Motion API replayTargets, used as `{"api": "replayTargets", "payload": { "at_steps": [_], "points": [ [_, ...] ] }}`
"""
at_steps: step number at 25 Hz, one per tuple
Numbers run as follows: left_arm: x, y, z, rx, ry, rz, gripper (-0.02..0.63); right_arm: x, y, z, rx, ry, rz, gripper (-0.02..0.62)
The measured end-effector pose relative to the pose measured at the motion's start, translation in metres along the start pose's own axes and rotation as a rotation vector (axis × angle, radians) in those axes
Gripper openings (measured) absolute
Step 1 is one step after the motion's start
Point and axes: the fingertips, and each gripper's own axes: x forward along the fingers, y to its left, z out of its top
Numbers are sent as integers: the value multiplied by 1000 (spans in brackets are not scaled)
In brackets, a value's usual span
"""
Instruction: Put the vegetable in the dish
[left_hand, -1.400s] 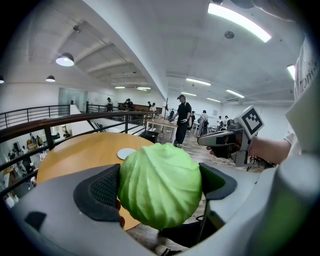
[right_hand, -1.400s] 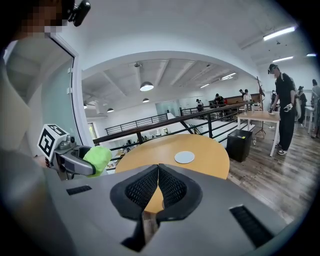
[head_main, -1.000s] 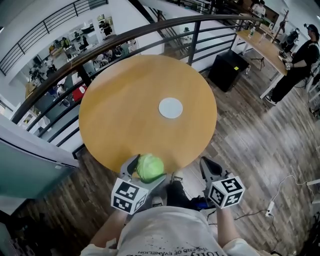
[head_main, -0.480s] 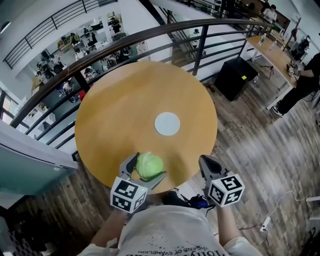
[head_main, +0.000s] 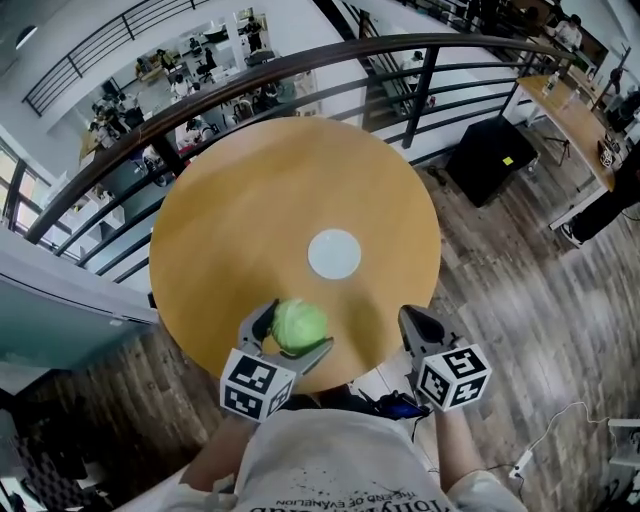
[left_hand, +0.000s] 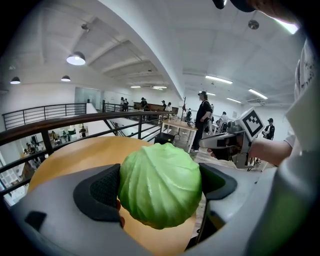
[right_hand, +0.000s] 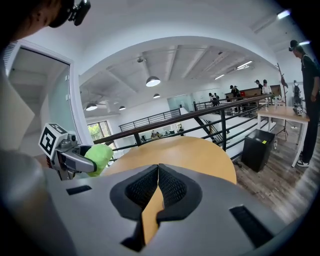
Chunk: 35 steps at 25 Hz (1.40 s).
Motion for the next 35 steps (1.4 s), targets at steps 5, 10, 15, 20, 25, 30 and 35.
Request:
{"api": "replayTargets", "payload": {
  "at_steps": [5,10,15,20,25,30,35],
  "points": [
    [2,5,3,5,22,2,485,6,-1,-1,19,13,5,25],
    [9,9,5,27,43,-26,485,13,-3,-2,44,14,-16,25],
    [22,17,6,41,61,-54,485,19,-8,-3,66,15,-41,25],
    [40,28,8,42,80,-67,485,28,-17,-6,87,21,-59,26],
    [63,48,11,33,95,-64,485,46,-28,-4,101,26,-64,26],
    [91,62,10,35,120,-73,485,66,-40,-5,120,33,-64,25],
    [121,73,6,32,141,-83,485,87,-53,-9,139,41,-61,26]
  ]
}}
